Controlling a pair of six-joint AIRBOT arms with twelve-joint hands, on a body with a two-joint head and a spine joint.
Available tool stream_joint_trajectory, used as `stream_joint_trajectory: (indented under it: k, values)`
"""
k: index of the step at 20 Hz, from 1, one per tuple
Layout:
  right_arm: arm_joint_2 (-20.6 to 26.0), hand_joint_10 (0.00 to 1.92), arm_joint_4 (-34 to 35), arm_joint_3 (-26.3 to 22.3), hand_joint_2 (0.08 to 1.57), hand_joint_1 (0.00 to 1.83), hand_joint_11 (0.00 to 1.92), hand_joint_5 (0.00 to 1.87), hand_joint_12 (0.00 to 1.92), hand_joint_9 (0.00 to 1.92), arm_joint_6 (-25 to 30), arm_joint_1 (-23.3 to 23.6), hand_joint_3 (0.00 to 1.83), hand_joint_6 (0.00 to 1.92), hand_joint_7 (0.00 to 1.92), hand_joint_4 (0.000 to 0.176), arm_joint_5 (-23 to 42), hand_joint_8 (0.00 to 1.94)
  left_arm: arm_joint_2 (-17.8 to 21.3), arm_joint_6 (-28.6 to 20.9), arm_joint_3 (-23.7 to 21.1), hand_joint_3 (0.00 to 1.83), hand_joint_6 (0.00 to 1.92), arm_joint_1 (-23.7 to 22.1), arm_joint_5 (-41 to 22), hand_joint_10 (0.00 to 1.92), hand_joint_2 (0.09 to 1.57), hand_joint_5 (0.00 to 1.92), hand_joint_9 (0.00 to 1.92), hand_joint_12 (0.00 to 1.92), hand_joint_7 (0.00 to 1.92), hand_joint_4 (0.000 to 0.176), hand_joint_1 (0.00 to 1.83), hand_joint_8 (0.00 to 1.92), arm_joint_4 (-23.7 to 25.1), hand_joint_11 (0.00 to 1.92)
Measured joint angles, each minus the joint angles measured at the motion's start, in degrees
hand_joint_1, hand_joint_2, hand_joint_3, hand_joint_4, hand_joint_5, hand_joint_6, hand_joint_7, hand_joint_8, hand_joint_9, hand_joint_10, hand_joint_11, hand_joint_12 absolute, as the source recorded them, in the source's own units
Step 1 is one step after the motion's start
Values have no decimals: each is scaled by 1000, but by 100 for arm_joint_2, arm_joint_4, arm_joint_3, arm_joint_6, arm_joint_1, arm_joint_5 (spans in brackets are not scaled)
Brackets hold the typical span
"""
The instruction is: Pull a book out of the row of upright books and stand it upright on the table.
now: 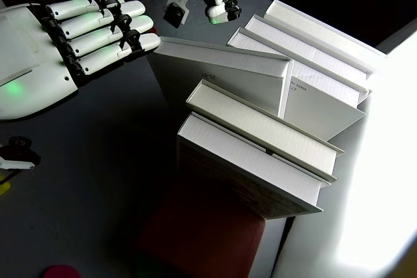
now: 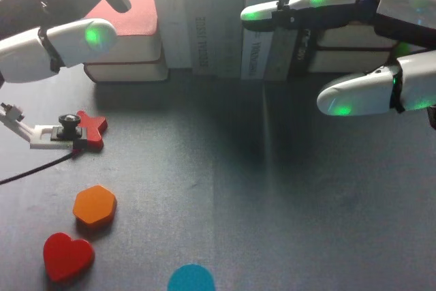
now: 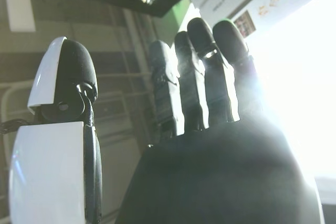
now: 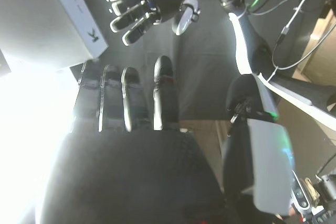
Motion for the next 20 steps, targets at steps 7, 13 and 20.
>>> stream_joint_trajectory:
  k: [7,13,20]
  values:
    - [155,0,-42,-245,1158,285,0,459,492,0,68,-240,0,4,0,129,227,0,-2,-2,0,0,5,11,-22,970,1057,564,218,1737,460,35,930,3,-44,8]
    - [214,0,-74,-260,1164,238,0,368,481,0,85,-245,1,3,0,142,177,0,-2,-2,2,0,0,11,-22,863,1061,540,251,1697,444,35,939,0,-46,8]
    - [859,4,-92,-562,1134,447,0,249,782,23,26,-212,0,6,2,129,-2,0,-7,-2,2,0,0,39,-4,726,1075,495,278,1671,475,18,921,5,-63,8]
